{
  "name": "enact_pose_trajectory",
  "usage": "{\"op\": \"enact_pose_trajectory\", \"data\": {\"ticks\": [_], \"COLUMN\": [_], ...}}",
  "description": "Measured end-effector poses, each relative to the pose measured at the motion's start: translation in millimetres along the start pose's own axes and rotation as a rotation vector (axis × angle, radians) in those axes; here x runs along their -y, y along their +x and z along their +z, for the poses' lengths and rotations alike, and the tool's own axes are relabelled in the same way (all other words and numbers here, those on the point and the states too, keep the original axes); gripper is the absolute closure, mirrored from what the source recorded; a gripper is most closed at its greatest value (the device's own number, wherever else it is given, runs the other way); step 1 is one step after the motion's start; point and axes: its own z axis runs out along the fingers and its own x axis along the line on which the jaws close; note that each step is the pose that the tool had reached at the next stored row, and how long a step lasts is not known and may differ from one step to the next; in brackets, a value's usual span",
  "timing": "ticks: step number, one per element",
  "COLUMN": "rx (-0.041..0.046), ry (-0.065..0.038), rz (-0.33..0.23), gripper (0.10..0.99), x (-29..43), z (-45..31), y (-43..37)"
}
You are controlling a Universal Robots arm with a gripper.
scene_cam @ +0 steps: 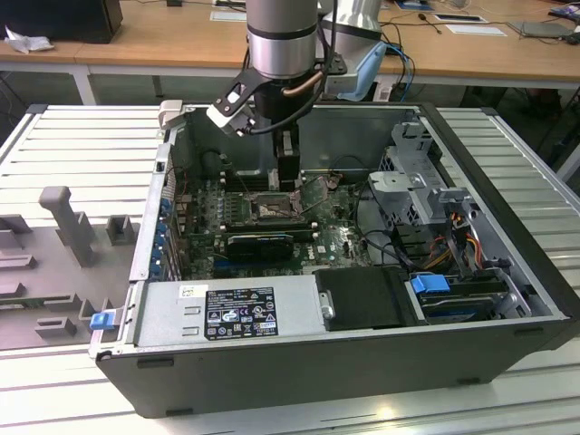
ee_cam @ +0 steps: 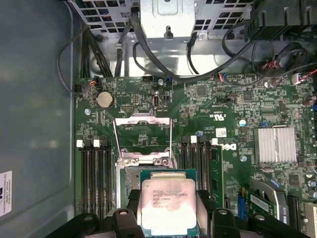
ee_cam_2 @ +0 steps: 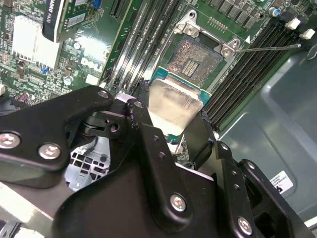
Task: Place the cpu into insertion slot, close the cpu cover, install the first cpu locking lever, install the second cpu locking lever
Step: 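Place the cpu into insertion slot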
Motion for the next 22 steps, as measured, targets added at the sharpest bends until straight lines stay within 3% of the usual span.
{"op": "enact_pose_trajectory", "data": {"ticks": [4, 22], "rx": [-0.0002, -0.0036], "ry": [0.0, 0.0], "rz": [0.0, 0.0], "gripper": [0.557, 0.557], "x": [1.2, 1.7], "z": [8.9, 14.2], "y": [1.1, 1.0]}}
